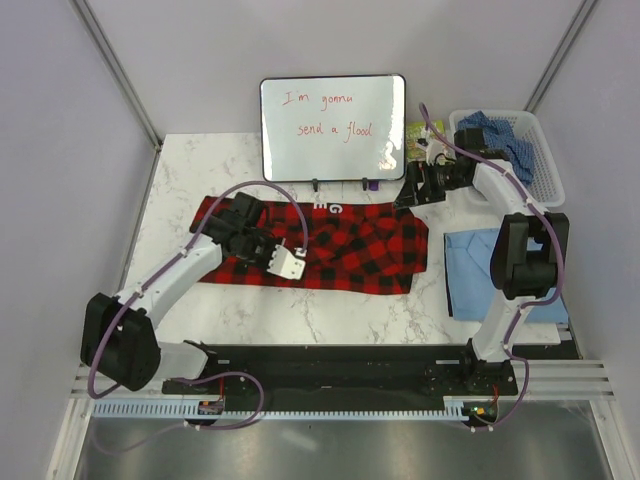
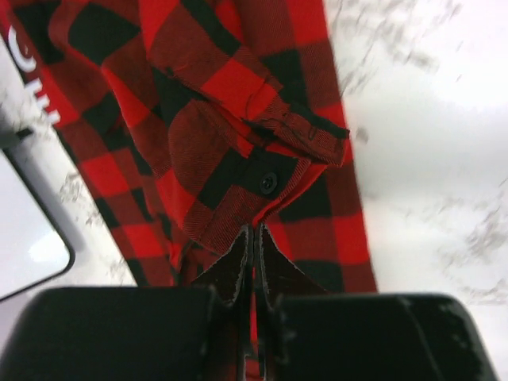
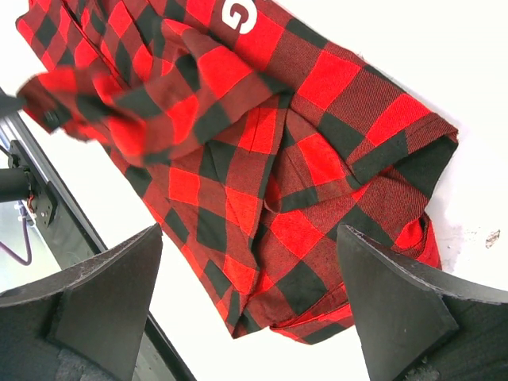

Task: Fold and stack the long sleeve shirts
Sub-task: Fold the shirt

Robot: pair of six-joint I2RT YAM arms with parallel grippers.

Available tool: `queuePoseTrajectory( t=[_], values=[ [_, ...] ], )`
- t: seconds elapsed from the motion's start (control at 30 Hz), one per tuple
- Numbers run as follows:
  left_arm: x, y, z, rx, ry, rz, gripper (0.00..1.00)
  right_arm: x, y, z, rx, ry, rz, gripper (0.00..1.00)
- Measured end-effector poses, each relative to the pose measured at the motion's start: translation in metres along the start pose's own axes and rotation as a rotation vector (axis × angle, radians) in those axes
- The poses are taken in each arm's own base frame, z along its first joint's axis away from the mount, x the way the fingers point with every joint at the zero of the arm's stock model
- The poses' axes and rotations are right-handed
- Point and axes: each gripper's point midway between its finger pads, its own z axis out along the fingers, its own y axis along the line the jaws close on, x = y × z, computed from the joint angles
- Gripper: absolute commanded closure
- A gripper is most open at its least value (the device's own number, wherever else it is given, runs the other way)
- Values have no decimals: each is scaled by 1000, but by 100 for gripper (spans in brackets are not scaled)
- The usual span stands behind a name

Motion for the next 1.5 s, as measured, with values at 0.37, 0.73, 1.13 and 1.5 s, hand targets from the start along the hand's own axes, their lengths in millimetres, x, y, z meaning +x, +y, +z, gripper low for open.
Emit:
queuePoseTrajectory(
  t=[0.37,0.73,1.13,1.5],
  values=[
    [35,6,-27,-31,46,181,98,6,6,14,-12,36,-19,2],
    [80,-2,-61,-30,95,133,98,13,6,19,19,74,-55,3],
    [130,-12,-80,-33,131,-42,98,18,10,24,26,104,-86,4],
    [161,-10,-60,-32,101,-115,98,21,12,26,31,117,-94,5]
  ],
)
